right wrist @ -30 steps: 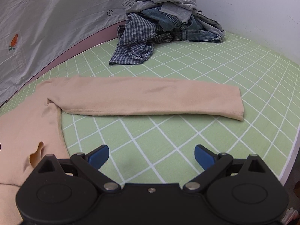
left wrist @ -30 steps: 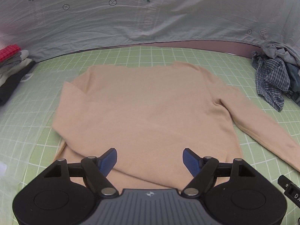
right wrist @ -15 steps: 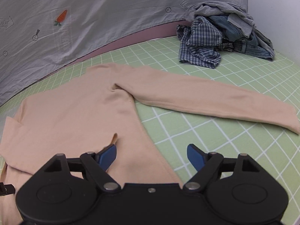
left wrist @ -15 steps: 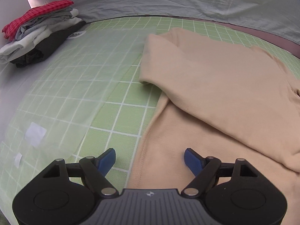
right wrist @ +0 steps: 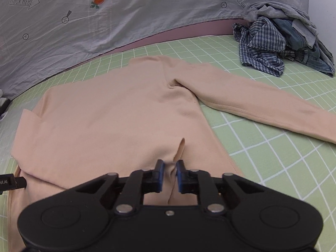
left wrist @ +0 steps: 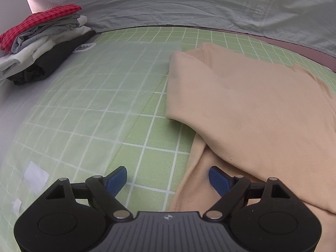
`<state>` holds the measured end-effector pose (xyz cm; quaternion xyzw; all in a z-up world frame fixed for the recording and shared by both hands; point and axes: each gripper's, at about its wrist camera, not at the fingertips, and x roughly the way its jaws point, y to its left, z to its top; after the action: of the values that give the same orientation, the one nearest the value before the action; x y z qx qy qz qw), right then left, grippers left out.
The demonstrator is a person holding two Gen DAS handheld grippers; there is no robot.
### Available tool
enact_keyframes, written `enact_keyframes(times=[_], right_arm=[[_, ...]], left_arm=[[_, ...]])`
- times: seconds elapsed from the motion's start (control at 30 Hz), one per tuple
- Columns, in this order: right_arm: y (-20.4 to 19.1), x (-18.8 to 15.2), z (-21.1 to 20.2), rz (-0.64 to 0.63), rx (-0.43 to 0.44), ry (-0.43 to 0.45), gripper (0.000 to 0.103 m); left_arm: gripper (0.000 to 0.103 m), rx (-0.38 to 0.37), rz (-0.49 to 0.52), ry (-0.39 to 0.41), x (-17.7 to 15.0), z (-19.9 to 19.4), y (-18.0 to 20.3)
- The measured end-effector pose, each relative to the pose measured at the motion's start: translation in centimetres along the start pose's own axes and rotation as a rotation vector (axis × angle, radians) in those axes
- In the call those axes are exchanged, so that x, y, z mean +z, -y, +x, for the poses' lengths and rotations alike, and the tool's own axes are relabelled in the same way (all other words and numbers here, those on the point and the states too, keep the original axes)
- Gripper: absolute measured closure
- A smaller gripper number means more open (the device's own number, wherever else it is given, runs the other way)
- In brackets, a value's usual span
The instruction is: Fold clothes
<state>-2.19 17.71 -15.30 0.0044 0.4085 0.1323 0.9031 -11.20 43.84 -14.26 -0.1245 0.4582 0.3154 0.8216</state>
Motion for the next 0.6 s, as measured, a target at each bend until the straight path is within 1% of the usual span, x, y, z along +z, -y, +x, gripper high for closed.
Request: enact_keyframes(times=[0.1, 0.23, 0.3, 0.43, 0.5, 0.53, 0.6], right_arm=[[0.7, 0.9, 0.0, -0.008, 0.038, 0.017, 0.100], [1.5, 3.3, -0.6, -0.064, 0.064, 0.093, 0.101], [2.4, 5.3, -0.6, -0.088, 0.060, 0.151, 0.101], [6.5, 9.7, 0.2, -0.091, -0.019, 0.245, 0.101], [9.1, 11.7, 1.2, -0.092, -0.109, 0.276, 0.101], [10.3, 12.6, 1.9, -0.089, -0.148, 0.276, 0.101], [12.5, 14.1, 3.2, -0.073, -0.171, 0.252, 0.101]], left_arm=[[0.011, 0.022, -0.017, 0.001, 0.0, 0.2, -0.1], [0.006, 0.061, -0.043, 0.007, -0.1, 0.3, 0.0], [0.005, 0.081, -0.070, 0.002, -0.1, 0.3, 0.0], [0.004, 0.130, -0.138, -0.010, -0.2, 0.3, 0.3], [0.004, 0.160, -0.146, -0.016, -0.1, 0.1, 0.8], [0.004, 0.169, -0.145, -0.018, -0.1, 0.0, 1.0], [0.005, 0.169, -0.149, -0.021, 0.0, -0.2, 1.2]])
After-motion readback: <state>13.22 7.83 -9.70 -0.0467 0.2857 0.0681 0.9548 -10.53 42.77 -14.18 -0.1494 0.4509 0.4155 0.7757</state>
